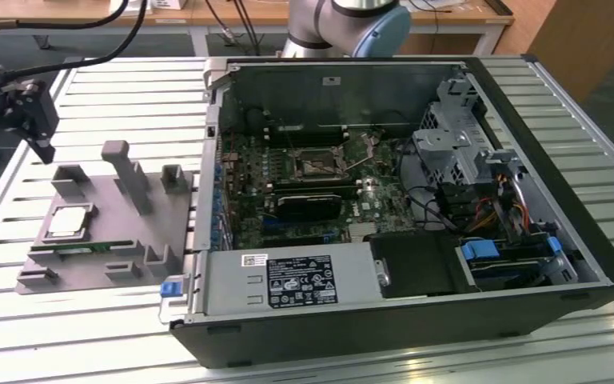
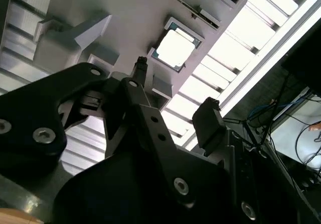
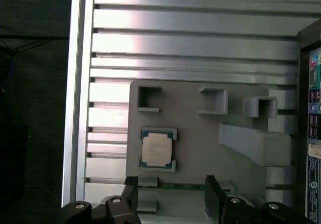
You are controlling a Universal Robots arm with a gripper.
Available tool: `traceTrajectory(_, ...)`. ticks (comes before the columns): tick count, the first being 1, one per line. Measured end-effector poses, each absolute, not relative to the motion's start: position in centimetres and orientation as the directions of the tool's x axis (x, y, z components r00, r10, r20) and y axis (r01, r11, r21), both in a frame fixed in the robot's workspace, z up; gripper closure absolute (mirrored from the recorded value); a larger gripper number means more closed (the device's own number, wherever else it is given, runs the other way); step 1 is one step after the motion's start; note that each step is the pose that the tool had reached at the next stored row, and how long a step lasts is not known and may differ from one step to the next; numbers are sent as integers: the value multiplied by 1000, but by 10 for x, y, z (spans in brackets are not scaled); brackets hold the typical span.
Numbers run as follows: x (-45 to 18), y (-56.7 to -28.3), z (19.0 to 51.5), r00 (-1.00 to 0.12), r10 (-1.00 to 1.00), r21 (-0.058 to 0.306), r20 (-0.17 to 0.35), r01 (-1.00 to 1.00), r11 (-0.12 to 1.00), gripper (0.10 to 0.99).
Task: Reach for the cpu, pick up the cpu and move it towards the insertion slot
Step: 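Pick up the cpu and move it towards the insertion slot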
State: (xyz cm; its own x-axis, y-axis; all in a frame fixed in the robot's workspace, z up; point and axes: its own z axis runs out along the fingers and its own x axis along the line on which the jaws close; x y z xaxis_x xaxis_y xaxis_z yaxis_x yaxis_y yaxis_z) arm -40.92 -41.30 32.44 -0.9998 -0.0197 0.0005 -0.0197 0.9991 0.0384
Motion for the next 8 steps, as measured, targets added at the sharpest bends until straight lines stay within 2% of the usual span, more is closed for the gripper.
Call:
traceTrajectory(1, -410, -414, 323, -1000, -20, 38, 0, -20, 999, 447)
traceTrajectory(2, -412, -414, 321, -1000, -20, 38, 0, -20, 999, 380)
traceTrajectory(8, -419, -415, 310, -1000, -18, 38, 0, -18, 999, 380)
